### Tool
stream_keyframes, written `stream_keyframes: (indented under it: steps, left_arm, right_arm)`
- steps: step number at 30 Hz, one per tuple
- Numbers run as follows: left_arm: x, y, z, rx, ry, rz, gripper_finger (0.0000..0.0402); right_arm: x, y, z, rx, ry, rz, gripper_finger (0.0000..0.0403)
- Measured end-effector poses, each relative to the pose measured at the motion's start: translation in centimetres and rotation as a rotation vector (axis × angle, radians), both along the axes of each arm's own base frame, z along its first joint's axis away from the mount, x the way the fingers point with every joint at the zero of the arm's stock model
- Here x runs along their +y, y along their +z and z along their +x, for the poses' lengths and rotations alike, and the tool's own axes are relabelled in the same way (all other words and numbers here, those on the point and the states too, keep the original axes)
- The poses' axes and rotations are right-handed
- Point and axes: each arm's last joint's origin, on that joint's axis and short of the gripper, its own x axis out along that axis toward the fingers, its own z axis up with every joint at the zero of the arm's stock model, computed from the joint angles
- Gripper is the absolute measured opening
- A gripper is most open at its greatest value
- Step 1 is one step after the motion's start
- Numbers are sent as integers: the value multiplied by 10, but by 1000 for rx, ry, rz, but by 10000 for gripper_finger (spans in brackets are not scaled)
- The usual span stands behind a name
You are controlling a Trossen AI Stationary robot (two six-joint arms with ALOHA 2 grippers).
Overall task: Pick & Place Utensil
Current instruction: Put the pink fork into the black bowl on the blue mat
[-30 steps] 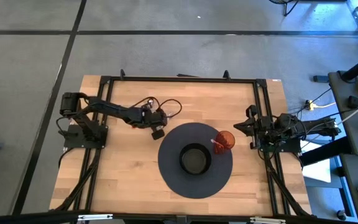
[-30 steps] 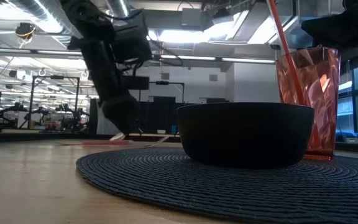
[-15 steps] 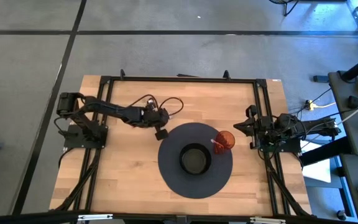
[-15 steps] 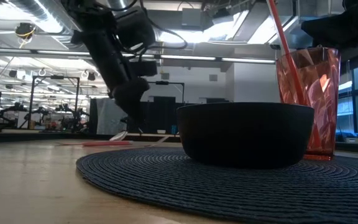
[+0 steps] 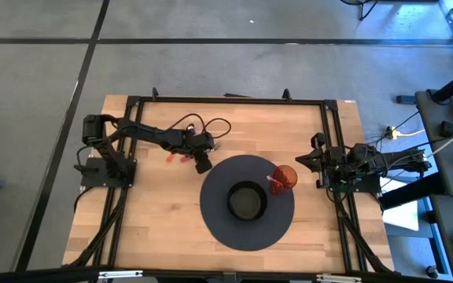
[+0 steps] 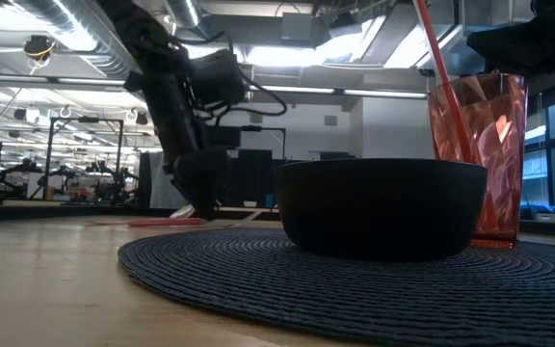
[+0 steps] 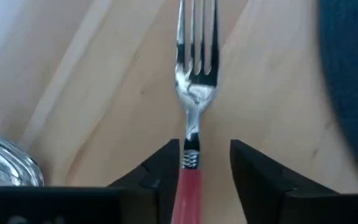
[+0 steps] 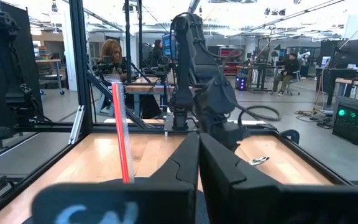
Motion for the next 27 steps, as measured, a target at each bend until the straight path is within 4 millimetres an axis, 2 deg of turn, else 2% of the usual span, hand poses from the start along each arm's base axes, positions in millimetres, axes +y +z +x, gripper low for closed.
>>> stream_keyframes:
  steps: [5, 9, 12, 17, 24, 27]
  left_arm:
    - [8, -10, 1, 30, -1, -9, 163]
    - [11, -16, 2, 48, -14, -11, 157]
    - [11, -19, 2, 62, -27, -5, 125]
    - [10, -22, 3, 73, -60, -8, 24]
    - [2, -21, 5, 99, -100, 78, 18]
    - [-4, -13, 6, 70, -116, 111, 16]
  right_arm:
    - [0, 0, 0, 0, 0, -2, 14]
    - [0, 0, 0, 0, 0, -3, 14]
    - [0, 0, 0, 0, 0, -2, 14]
    - [0, 0, 0, 0, 0, -2, 14]
    - [0, 0, 0, 0, 0, 0, 14]
    - [0, 0, 0, 0, 0, 0, 14]
